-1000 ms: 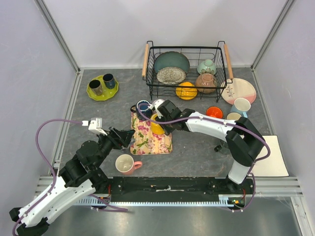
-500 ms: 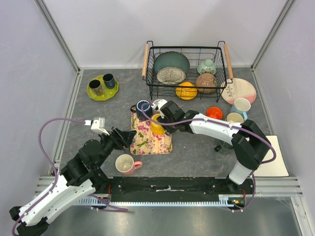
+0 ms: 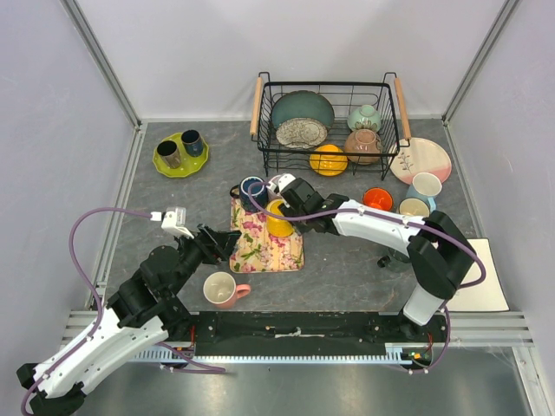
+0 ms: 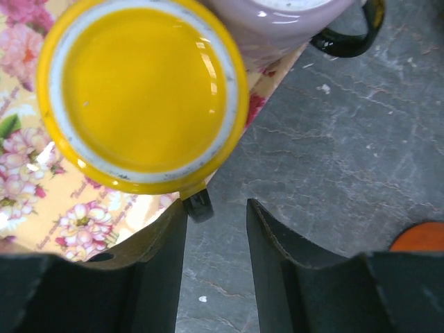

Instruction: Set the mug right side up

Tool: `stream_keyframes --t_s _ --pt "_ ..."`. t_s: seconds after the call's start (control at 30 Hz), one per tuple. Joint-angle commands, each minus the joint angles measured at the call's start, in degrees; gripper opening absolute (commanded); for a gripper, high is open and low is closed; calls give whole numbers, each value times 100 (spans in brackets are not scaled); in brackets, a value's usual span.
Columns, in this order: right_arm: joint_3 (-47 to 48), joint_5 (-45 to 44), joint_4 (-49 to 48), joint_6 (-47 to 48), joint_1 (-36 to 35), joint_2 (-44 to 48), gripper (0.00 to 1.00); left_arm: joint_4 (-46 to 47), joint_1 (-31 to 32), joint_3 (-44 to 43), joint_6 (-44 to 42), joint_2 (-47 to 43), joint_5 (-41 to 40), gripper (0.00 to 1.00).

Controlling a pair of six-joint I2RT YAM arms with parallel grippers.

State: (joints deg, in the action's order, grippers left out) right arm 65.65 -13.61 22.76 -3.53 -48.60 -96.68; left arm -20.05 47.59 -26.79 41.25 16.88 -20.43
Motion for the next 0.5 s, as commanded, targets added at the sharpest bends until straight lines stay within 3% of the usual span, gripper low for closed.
stream_keyframes --t_s 0.0,0.47 --pt "335 -713 176 177 43 -122 47 151 -22 7 -47 52 3 77" --pt "624 -1249 62 37 61 -500 52 256 -22 -37 -100 263 56 77"
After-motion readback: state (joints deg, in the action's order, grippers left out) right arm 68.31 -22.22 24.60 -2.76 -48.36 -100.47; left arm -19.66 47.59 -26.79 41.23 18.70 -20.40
